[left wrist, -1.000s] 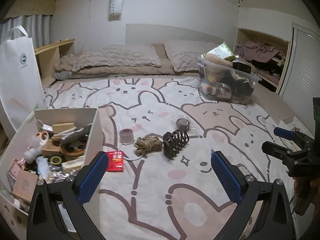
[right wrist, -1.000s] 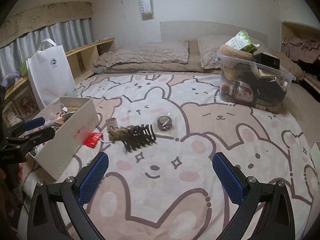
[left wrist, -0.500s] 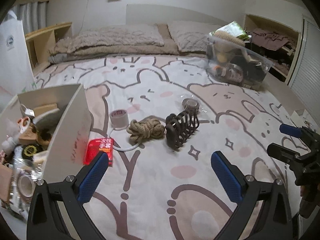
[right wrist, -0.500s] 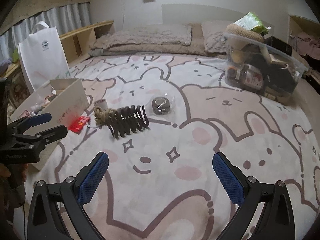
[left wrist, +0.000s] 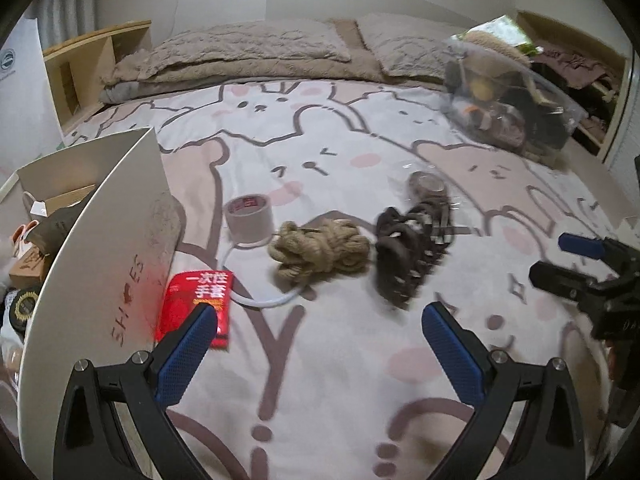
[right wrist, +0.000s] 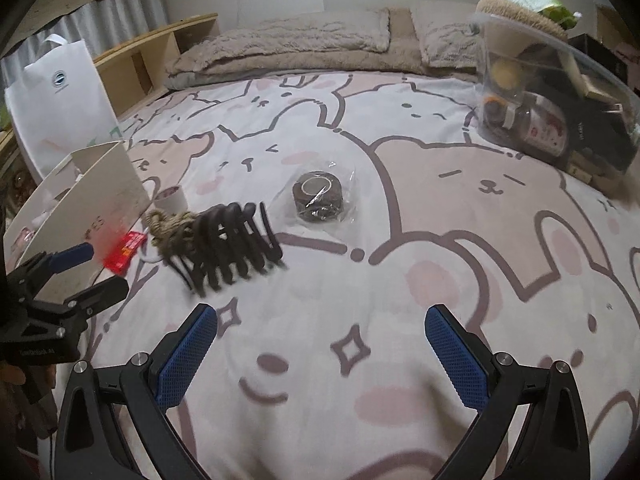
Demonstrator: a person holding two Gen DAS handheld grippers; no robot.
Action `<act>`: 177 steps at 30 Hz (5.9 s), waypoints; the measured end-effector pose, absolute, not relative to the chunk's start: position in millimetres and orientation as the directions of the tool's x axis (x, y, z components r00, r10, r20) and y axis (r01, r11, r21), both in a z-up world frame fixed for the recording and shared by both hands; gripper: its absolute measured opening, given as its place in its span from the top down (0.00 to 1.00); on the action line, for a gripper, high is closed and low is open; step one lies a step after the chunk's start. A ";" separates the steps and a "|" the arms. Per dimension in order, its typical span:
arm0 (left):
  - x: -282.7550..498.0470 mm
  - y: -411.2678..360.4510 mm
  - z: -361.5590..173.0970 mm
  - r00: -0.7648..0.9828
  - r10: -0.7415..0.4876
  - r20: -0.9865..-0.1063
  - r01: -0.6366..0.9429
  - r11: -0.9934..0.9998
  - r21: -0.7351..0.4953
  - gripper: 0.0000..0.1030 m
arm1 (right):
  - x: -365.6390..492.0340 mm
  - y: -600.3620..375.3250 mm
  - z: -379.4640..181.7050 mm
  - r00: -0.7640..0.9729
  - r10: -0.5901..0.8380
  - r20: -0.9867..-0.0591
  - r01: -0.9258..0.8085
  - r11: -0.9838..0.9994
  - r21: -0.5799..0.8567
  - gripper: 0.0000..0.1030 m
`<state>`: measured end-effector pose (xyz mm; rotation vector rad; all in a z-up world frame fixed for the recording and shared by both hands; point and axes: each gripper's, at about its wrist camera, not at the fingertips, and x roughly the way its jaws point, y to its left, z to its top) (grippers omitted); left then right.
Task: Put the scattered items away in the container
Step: 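Lower the right tool toward the wrapped brown bandage roll, then close the right tool on the bandage roll while the left tool grasps the beige knotted rope, then lift and carry the rope and bandage roll with both tools over the white box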
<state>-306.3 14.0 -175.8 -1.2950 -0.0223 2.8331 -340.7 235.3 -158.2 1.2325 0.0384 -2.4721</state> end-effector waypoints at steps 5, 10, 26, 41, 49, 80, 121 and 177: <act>-329.7 9.6 -187.1 -0.625 0.000 -0.780 -0.001 -1.000 0.001 0.00 | -369.8 230.3 -163.8 -0.522 -0.320 -0.791 0.339 -0.929 0.152 0.00; -349.9 6.6 -196.5 -0.601 -0.030 -0.799 0.018 -1.000 0.024 0.00 | -399.8 223.0 -166.6 -0.506 -0.320 -0.801 0.340 -0.927 0.156 0.00; -380.4 6.1 -210.5 -0.548 0.069 -0.833 0.045 -0.993 -0.112 0.00 | -457.7 208.0 -169.2 -0.456 -0.364 -0.812 0.365 -0.909 0.203 0.00; -395.3 12.7 -217.5 -0.533 0.160 -0.831 0.062 -0.972 -0.227 0.02 | -486.2 189.7 -189.2 -0.343 -0.327 -0.881 0.333 -0.919 0.211 0.00; -389.4 2.9 -217.0 -0.514 0.118 -0.850 0.080 -0.980 -0.185 0.02 | -490.1 184.8 -205.8 -0.311 -0.303 -0.901 0.286 -0.934 0.216 0.00; -386.6 7.6 -222.3 -0.583 0.079 -0.809 0.053 -0.989 -0.134 0.36 | -481.8 199.4 -208.9 -0.478 -0.283 -0.832 0.267 -0.949 0.169 0.50; -325.8 5.0 -164.1 -0.675 0.123 -0.727 0.064 -0.972 -0.225 0.44 | -393.6 233.2 -147.1 -0.551 -0.285 -0.784 0.213 -0.957 0.198 0.52; -181.6 -85.1 -54.1 -0.877 -0.046 -0.478 0.181 -0.954 -0.240 0.44 | -251.6 116.9 -41.8 -0.595 -0.567 -0.569 0.567 -0.798 0.203 0.52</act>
